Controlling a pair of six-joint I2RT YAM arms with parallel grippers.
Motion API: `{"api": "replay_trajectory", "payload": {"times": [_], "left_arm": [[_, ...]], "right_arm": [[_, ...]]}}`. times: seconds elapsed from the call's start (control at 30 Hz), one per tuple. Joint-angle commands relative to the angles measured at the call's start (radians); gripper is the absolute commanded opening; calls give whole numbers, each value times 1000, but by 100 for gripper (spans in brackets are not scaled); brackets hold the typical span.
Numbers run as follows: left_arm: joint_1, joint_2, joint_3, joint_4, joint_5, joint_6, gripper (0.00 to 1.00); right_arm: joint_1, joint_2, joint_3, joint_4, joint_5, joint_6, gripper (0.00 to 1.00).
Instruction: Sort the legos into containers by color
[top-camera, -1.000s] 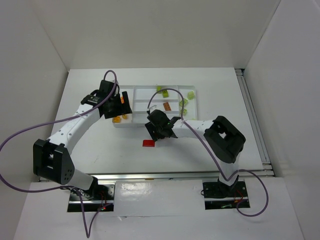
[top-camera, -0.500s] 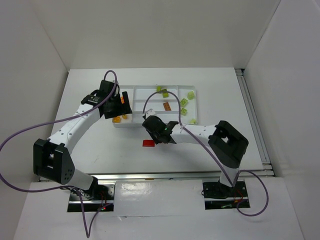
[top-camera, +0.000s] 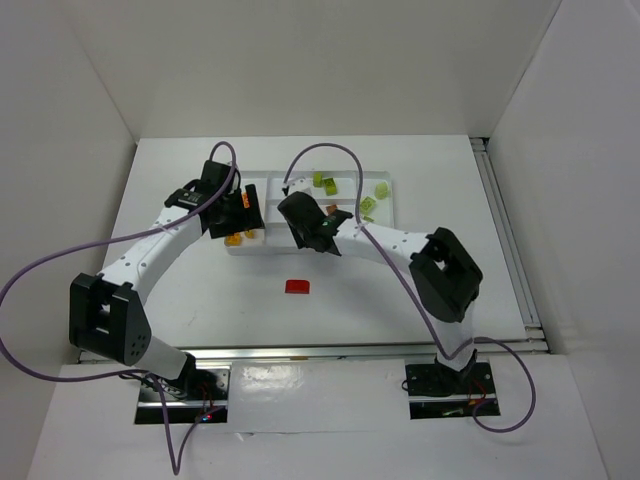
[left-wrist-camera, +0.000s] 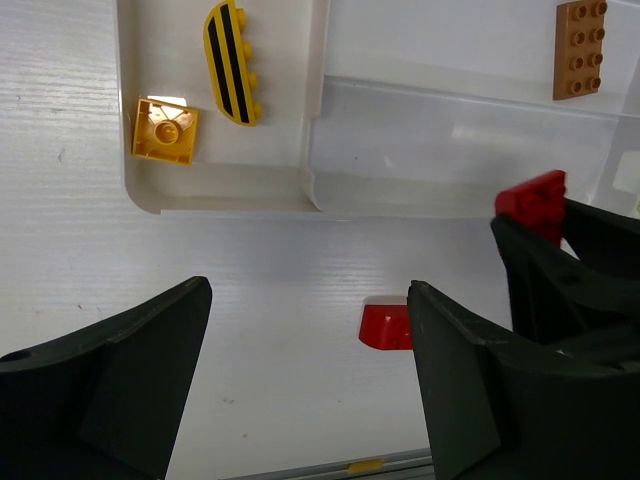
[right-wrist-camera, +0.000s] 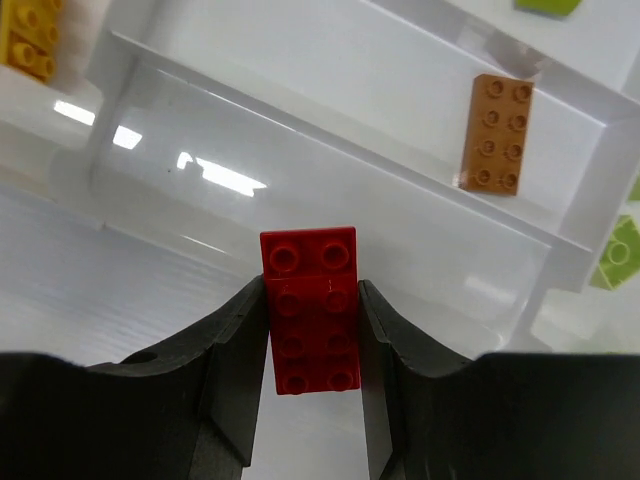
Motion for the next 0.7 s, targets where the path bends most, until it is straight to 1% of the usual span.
{"api": "replay_trajectory", "payload": {"times": [0.0, 0.03, 0.07, 0.13, 0.17, 0.2, 0.27, 0.3, 0.37, 0.4, 0.43, 0.47, 0.53, 0.6, 0.63, 0.67], "left_arm": [[1, -7, 39, 4, 1, 14, 90], [1, -7, 29, 4, 1, 14, 90], [1, -7, 29, 4, 11, 14, 90], [1, -7, 20, 4, 11, 14, 90], [1, -7, 11, 4, 11, 14, 90], [1, -7, 11, 4, 11, 14, 90], [1, -16, 11, 4, 11, 14, 90], [1, -16, 11, 4, 11, 14, 90], [1, -16, 11, 4, 1, 14, 90], [1, -16, 20, 4, -8, 14, 90], [1, -25, 20, 4, -24, 14, 90], [1, -25, 40, -6, -34, 14, 90], [10, -25, 55, -19, -74, 23, 90], [10, -34, 64, -19, -87, 23, 90], [10, -34, 65, -19, -87, 23, 90], [10, -34, 65, -19, -87, 23, 90]], "right_arm": [[-24, 71, 72, 6, 4, -9, 31], [-24, 100, 89, 6, 4, 0, 33], [-24, 111, 118, 6, 4, 0, 40], [-33, 131, 129, 6, 15, 12, 61], [-33, 131, 141, 6, 15, 24, 65], [-33, 131, 141, 18, 15, 24, 72], [-33, 96, 117, 30, 15, 49, 81], [-33, 84, 89, 31, 27, 49, 84], [-33, 38, 52, 46, 27, 60, 84], [-33, 20, 34, 46, 27, 70, 81], [-33, 0, -10, 58, 13, 70, 70], [-33, -49, -38, 73, 4, 70, 67], [-12, -103, -144, 104, -17, 61, 66], [22, -178, -219, 164, -102, 9, 66], [34, -198, -286, 184, -128, -8, 68], [56, -224, -313, 208, -173, -21, 69]]}}
